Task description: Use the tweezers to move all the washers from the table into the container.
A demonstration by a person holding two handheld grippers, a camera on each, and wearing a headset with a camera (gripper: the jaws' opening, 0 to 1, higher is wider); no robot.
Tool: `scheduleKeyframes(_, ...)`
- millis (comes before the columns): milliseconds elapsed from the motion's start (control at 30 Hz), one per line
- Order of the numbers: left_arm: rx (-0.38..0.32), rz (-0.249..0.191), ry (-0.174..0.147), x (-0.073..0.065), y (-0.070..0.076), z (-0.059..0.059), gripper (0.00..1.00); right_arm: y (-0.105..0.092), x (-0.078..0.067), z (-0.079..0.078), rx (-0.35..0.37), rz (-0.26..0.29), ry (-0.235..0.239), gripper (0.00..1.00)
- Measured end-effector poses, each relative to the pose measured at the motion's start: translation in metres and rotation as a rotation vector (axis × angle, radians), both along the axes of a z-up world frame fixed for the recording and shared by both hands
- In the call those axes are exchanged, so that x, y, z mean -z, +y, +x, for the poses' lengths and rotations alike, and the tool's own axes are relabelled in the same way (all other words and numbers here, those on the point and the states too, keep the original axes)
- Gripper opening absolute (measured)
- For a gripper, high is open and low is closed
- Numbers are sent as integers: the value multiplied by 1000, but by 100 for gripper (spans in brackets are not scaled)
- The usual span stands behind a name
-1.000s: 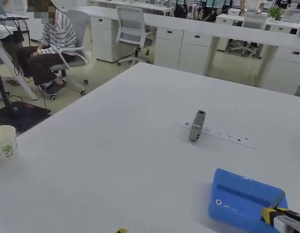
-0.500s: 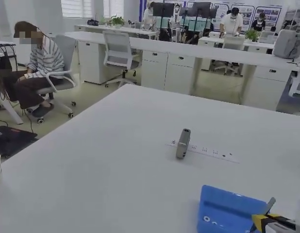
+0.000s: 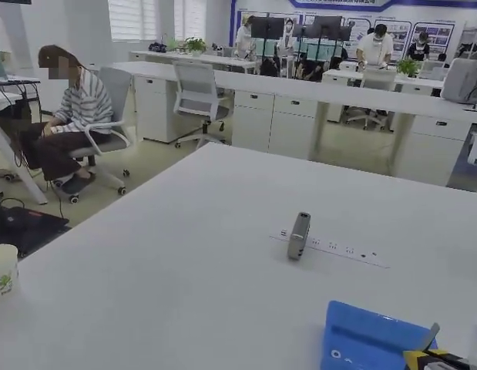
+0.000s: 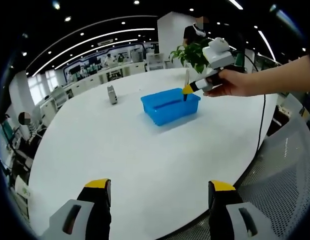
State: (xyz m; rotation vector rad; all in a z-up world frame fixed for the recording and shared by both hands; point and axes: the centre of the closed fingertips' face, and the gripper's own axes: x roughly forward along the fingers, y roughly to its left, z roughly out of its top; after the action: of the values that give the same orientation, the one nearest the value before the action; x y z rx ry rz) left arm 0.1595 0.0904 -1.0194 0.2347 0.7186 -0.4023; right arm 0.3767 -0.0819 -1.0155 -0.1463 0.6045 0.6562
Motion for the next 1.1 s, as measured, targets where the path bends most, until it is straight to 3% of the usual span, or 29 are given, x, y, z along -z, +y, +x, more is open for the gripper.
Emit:
scheduleKeyframes(300,9,10,5,1,0,-1,80,1,15,-1,8,0,36,3)
scheduleKeyframes(800,-10,-7,-22,-5,2,3,80,0,16,-1,4,-22,34,3)
scheduleKeyframes(967,-14,-40,-25,-10,1,5,80,-5,9,-3,2,-30,13,3)
scheduleKeyframes(1100,-26,-70,-49,-21,1,8,80,-4,-10,-4,-7,-14,-25,3)
